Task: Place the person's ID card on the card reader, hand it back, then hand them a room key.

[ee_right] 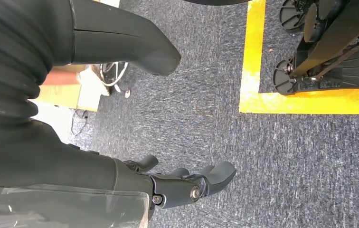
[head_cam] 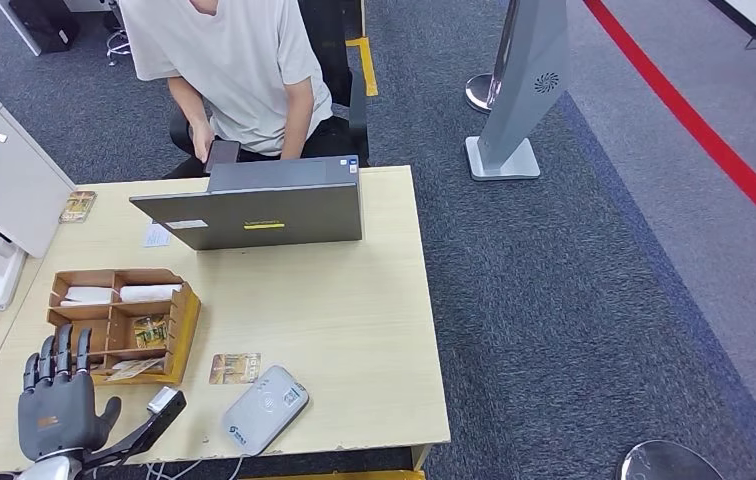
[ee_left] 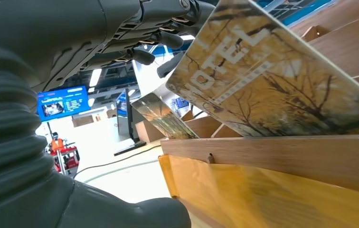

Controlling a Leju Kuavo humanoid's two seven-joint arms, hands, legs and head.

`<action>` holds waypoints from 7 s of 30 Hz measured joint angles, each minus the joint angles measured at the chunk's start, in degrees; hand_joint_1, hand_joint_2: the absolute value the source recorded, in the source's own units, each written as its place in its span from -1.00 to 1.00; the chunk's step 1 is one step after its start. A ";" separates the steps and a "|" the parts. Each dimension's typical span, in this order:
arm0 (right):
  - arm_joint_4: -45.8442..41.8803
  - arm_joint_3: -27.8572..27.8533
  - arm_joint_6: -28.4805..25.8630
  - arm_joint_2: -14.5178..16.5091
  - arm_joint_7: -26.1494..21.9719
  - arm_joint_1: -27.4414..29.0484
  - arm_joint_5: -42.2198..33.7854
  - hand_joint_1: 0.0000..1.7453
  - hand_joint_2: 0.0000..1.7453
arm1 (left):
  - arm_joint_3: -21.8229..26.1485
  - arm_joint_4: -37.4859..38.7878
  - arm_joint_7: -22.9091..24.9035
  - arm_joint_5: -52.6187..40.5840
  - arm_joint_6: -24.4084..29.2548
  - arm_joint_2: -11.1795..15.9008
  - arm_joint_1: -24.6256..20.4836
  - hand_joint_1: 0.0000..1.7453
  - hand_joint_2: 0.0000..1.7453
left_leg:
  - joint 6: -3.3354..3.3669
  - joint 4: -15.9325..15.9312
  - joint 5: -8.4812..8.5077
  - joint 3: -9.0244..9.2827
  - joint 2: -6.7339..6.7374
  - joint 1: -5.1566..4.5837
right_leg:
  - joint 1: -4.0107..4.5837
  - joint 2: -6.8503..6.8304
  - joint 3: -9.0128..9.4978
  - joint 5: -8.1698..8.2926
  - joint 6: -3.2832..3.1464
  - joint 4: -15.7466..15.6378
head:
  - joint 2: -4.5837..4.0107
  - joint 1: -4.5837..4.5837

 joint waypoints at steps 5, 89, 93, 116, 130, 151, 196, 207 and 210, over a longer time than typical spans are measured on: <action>0.00 0.02 -0.02 0.00 0.00 -0.01 -0.11 -1.00 1.00 | -0.90 0.06 0.02 -0.20 -0.10 -0.48 -0.03 -1.00 1.00 | 0.00 0.00 0.00 0.00 -0.01 0.00 | 0.00 0.00 0.00 0.00 0.00 0.00 | 0.00 -0.01; 0.15 1.10 -0.27 -0.19 -0.51 -0.39 -1.50 -1.00 1.00 | -7.20 -2.50 1.99 -0.09 -5.69 -1.25 -3.06 1.00 1.00 | 0.01 0.02 0.01 0.00 0.00 0.00 | 0.00 0.00 0.01 0.01 0.00 0.00 | 0.01 -0.01; 0.15 1.19 -0.27 -0.29 -0.53 -0.40 -2.01 -1.00 1.00 | -7.28 -2.50 2.26 0.11 -6.48 -0.96 -3.11 1.00 1.00 | 0.01 0.02 0.01 0.00 0.00 0.00 | 0.00 0.00 0.01 0.01 0.00 0.00 | 0.00 -0.01; 0.15 1.63 -0.42 -0.46 -1.01 -0.61 -3.02 -1.00 1.00 | -7.42 -3.12 1.97 1.46 -7.18 0.55 -5.17 1.00 1.00 | 0.01 0.04 0.02 0.03 0.00 0.00 | 0.00 0.00 0.01 0.02 0.00 0.00 | 0.00 -0.01; 0.15 2.86 -0.32 -0.46 -0.89 -0.93 -2.89 -1.00 1.00 | -9.29 -9.31 2.46 1.14 -9.09 2.66 -12.35 1.00 1.00 | 0.06 0.10 0.05 0.01 -0.02 0.01 | 0.01 -0.01 0.04 0.05 0.01 0.02 | 0.01 0.00; 0.15 5.62 1.56 -0.76 -0.60 -1.64 -2.23 -1.00 1.00 | -15.72 -13.37 2.51 0.05 -17.51 9.51 -37.02 1.00 1.00 | 0.08 0.16 0.16 -0.02 -0.01 0.01 | 0.02 0.00 0.02 0.16 0.04 0.05 | 0.00 -0.01; 0.15 6.35 1.37 -0.74 0.35 -1.58 -2.58 -1.00 1.00 | -16.91 -12.39 3.37 0.08 -15.75 14.53 -35.18 1.00 1.00 | 0.08 0.15 0.15 -0.05 0.03 0.01 | 0.02 0.04 0.01 0.16 0.04 0.05 | 0.00 0.00; 0.15 6.71 1.13 -0.74 0.39 -1.32 -3.09 -1.00 1.00 | -13.60 -8.89 3.64 0.02 -13.93 16.69 -33.21 0.00 1.00 | 0.08 0.13 0.15 -0.05 0.05 0.03 | 0.02 0.08 -0.02 0.15 0.03 0.06 | 0.00 -0.01; 0.15 6.71 0.92 -0.74 0.40 -1.22 -3.20 -1.00 1.00 | -12.85 -7.94 3.65 -0.01 -13.73 16.82 -32.71 -1.00 1.00 | 0.08 0.13 0.15 -0.06 0.04 0.03 | 0.02 0.07 -0.02 0.15 0.03 0.05 | 0.00 0.01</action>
